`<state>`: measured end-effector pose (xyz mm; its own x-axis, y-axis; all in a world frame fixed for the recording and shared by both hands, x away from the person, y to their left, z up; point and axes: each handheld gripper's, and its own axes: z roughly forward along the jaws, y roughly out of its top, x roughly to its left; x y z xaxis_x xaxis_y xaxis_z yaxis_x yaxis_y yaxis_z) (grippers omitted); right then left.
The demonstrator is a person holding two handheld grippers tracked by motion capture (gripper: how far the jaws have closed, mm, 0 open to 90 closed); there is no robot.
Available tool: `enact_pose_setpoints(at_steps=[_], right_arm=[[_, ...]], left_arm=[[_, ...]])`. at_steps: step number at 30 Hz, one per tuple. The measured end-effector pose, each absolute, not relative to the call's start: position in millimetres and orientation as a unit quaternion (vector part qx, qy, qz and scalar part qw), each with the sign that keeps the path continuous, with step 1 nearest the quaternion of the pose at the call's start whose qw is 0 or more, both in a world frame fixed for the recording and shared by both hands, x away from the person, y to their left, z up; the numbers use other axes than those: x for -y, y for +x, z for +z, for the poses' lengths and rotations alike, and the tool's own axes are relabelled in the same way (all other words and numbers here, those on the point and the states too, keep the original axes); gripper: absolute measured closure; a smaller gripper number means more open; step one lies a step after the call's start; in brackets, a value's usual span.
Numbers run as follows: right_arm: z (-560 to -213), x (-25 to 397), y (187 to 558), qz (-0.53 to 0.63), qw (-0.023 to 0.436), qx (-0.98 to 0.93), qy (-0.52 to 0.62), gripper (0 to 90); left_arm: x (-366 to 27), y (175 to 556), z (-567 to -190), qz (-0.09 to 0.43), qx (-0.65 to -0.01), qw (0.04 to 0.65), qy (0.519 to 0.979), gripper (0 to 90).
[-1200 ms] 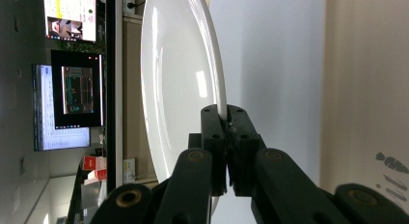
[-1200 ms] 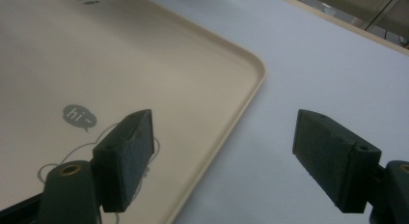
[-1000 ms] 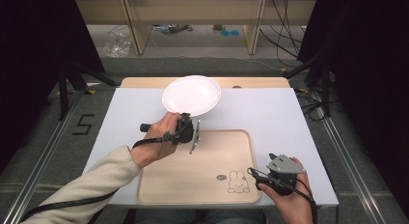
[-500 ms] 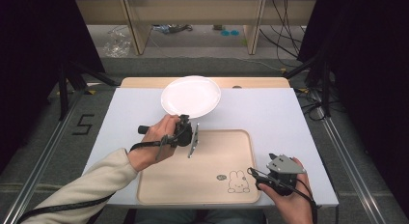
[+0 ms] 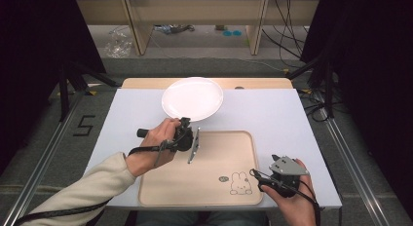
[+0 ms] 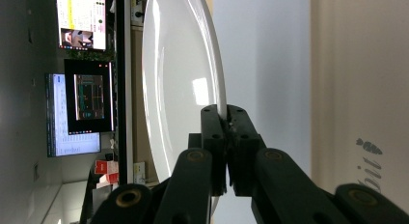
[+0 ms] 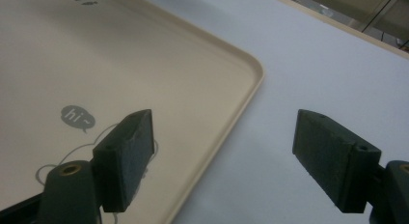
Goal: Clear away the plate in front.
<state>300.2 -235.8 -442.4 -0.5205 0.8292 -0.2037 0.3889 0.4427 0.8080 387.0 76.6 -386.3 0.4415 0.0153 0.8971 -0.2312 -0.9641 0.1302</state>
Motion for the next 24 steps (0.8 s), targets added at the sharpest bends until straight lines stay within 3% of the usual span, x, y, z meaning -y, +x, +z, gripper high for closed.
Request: enact_pose_setpoints(at_steps=[24], right_arm=[[-442, 236, 300, 0.361, 0.305, -0.793, 0.384, 23.6]], left_arm=[[-78, 370, -380, 0.527, 0.075, 0.125, 0.837, 87.1]])
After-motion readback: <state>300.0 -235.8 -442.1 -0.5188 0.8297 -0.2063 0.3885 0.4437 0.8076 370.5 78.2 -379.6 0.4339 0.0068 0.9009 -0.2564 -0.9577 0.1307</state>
